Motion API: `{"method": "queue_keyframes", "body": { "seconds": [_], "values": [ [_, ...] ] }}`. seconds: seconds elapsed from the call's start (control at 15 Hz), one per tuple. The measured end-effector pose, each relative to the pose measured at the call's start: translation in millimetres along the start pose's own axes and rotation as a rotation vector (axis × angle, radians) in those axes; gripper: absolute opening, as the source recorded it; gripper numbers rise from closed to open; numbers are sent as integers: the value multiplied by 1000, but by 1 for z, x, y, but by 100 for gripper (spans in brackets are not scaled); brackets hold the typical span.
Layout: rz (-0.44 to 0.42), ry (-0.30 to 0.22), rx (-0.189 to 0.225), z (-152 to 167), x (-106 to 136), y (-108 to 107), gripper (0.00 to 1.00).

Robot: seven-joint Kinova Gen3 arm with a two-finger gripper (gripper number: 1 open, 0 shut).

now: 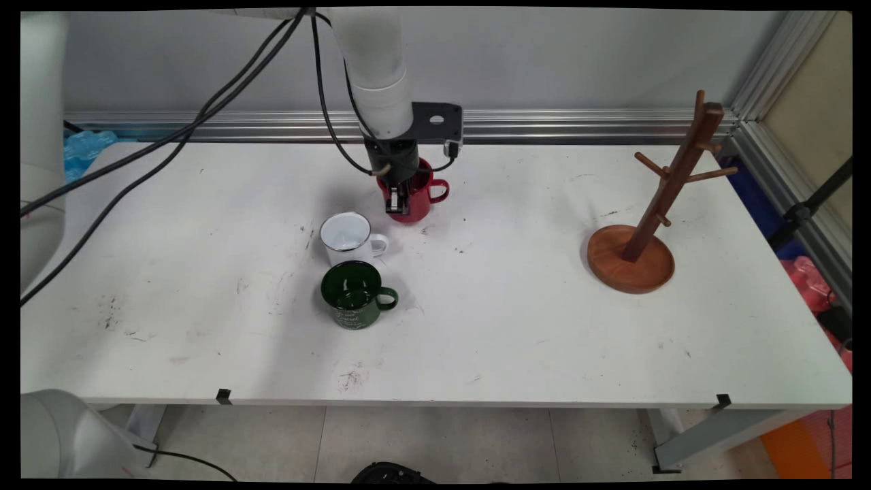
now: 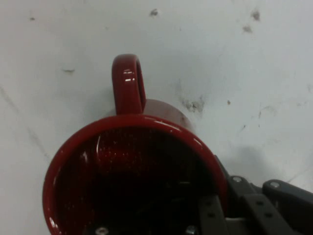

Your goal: Place the picked object on the table

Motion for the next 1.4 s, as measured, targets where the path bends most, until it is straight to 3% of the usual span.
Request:
{"method": "queue_keyframes", "body": {
  "seconds": [1.07,1.13,1.4],
  "values": [
    [4,18,-35,17,-5,-2,0],
    [4,20,-36,17,-5,-2,100],
    [7,28,-37,18,-6,-3,100]
  ]
}}
